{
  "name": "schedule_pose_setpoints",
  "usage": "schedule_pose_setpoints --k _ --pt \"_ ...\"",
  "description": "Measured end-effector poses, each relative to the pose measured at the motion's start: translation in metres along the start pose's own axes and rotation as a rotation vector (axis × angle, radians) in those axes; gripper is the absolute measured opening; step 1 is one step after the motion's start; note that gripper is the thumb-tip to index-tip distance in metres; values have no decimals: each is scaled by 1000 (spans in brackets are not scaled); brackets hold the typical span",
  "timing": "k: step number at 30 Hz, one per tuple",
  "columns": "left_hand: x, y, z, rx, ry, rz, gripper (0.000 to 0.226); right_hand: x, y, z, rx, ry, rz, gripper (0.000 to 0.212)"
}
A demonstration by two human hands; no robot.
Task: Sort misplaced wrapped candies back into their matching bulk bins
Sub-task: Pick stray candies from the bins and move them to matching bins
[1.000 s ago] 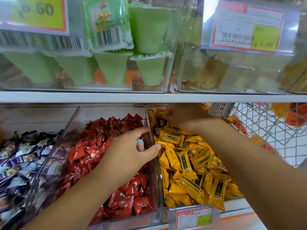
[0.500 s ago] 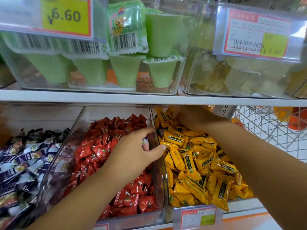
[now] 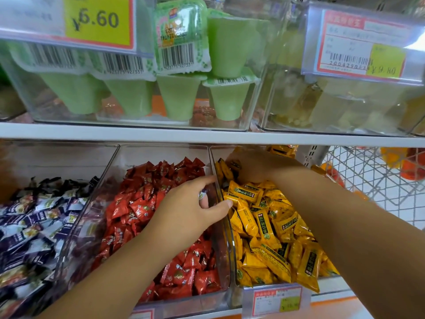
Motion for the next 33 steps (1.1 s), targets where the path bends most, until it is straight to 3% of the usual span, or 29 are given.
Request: schedule_pose_setpoints --k 2,7,11,15,19,21,23,28,33 --pt "0 -1 0 1 -2 12 53 -1 -1 0 42 3 -67 21" --pt "0 -1 3 10 15 5 57 1 -5 0 80 1 -225 20" --pt "-2 0 0 -22 2 14 52 11 0 -16 -152 10 -261 17" --pt "-4 1 -4 -51 -33 4 32 41 15 -24 -456 -34 -320 12" --pt "-8 3 -6 -93 -43 -81 49 74 19 -24 -662 -88 -457 13" --pt "-10 3 -9 -73 -54 -117 45 87 15 -20 -797 -90 -495 12" --pt "-11 1 -17 -34 -90 -123 36 93 15 -14 -852 -100 -463 10" --pt "-14 -6 -28 22 -147 -126 39 100 24 -2 -919 -74 -408 13" --pt "-14 -10 -28 67 -166 -47 12 100 16 12 -953 2 -285 10"
Point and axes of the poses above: each hand's wrist, its own x-axis away from the middle knuckle, its own y-axis out of the back of the hand, z = x × y, the point moved 6 cm from there along -x, towards the middle knuckle, and after that the axes turned 1 degree about -x, right-handed, at the moved point
